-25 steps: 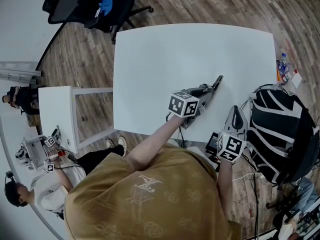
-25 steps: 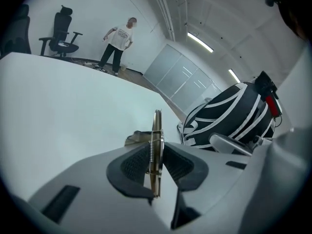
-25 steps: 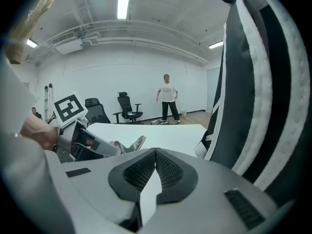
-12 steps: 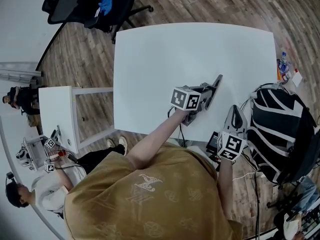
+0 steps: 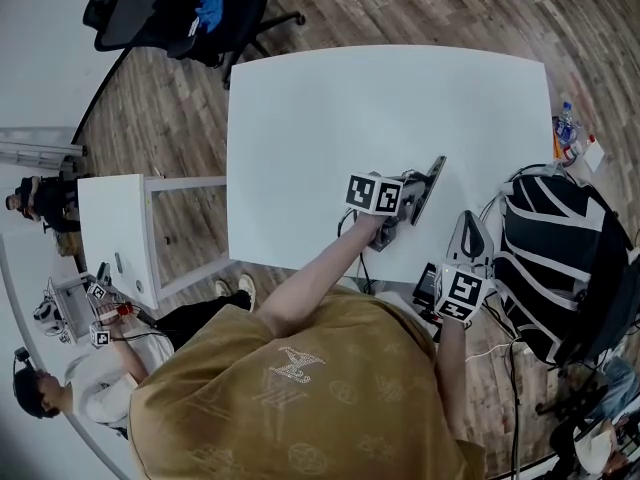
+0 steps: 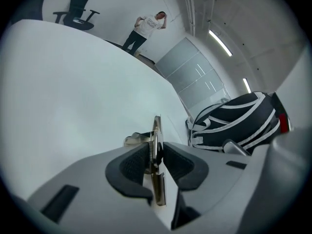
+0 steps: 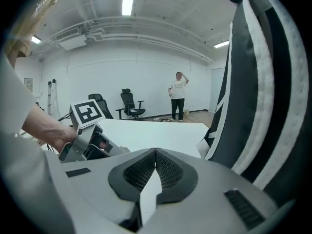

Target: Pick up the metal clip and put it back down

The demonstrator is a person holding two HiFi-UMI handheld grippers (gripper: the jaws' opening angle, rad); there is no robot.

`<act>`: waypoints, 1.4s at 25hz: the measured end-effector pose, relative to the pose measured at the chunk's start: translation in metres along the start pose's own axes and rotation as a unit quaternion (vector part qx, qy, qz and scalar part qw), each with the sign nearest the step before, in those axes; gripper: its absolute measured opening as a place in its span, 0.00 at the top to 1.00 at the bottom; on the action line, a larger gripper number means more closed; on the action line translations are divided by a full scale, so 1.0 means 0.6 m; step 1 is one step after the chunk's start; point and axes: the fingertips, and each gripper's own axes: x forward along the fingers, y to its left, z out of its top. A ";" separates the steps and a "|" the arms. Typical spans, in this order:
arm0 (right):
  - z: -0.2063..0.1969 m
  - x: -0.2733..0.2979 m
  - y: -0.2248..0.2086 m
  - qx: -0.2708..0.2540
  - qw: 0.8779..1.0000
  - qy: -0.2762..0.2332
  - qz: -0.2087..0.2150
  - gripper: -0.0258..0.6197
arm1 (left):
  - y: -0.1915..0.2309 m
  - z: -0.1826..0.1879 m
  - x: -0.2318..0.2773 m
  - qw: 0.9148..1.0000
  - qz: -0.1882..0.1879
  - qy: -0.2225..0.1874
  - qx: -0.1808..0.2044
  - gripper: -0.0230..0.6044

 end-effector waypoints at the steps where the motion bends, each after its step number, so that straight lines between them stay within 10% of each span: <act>1: -0.001 0.000 0.000 0.001 1.000 0.000 0.000 0.95 | 0.000 0.000 0.001 1.000 -0.003 -0.001 -0.003 0.81; 13: -0.005 -0.005 -0.012 0.012 1.000 -0.004 -0.007 0.95 | 0.000 0.002 -0.002 1.000 0.013 0.002 0.018 0.75; 19: -0.007 -0.010 -0.009 0.015 1.000 -0.007 -0.005 0.95 | -0.018 0.006 -0.004 0.999 0.005 -0.004 0.039 0.56; 26: -0.007 -0.016 -0.010 0.015 1.000 -0.009 -0.007 0.95 | -0.012 0.011 -0.026 0.993 0.052 -0.010 0.110 0.56; 35: -0.010 -0.024 -0.011 0.015 1.000 -0.009 -0.010 0.95 | 0.013 0.021 -0.059 0.991 0.081 -0.050 0.090 0.57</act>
